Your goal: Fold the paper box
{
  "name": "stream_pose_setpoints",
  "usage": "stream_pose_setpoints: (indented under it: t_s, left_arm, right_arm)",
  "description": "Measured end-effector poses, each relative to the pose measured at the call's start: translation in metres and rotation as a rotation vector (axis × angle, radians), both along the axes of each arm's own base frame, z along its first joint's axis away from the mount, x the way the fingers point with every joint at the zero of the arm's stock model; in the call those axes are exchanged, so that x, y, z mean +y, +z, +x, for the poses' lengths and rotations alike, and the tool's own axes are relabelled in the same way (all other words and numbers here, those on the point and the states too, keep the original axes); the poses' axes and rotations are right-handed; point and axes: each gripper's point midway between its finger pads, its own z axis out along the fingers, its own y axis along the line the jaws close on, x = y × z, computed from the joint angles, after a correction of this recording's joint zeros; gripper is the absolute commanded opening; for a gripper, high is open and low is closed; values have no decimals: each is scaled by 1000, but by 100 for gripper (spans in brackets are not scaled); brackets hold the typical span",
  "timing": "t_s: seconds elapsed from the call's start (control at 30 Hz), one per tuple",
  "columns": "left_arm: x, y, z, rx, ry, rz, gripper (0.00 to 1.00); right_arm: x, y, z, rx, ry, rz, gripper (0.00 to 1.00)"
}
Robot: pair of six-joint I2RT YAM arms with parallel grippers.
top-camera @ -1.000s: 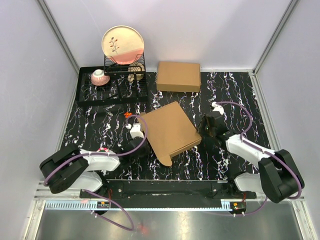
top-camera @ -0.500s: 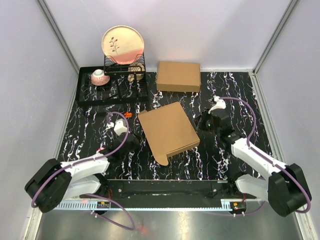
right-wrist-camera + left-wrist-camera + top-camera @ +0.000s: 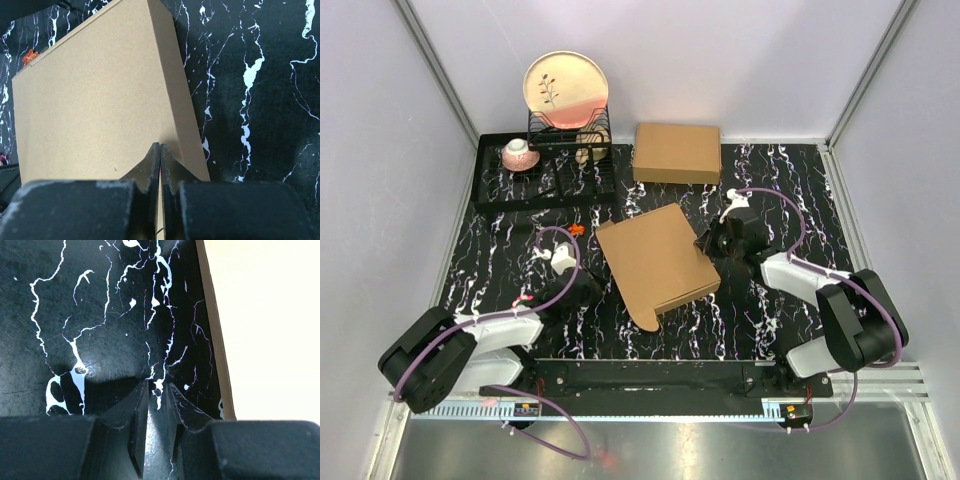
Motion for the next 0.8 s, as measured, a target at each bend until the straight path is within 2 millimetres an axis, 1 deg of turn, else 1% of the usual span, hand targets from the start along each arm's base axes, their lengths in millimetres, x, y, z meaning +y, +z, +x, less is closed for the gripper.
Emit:
stream_pose_setpoints:
  t_s: [0.33, 0.47, 0.63, 0.73, 0.8]
  left_arm:
    - [-4, -5, 0, 13, -13, -8, 24]
    - [-5, -3, 1, 7, -12, -13, 24]
    - [-5, -2, 2, 2, -11, -16, 24]
    - [-5, -2, 2, 1, -11, -16, 24]
    - [-5, -2, 2, 1, -11, -16, 25]
  right_arm:
    - [-3, -2, 15, -25, -34, 21, 3]
    - [-11, -4, 23, -31, -81, 62, 2]
    - [-28, -8, 38, -21, -150, 78, 2]
    - [-43, -21, 48, 5, -204, 52, 2]
    - [-46, -42, 39, 78, -207, 23, 3]
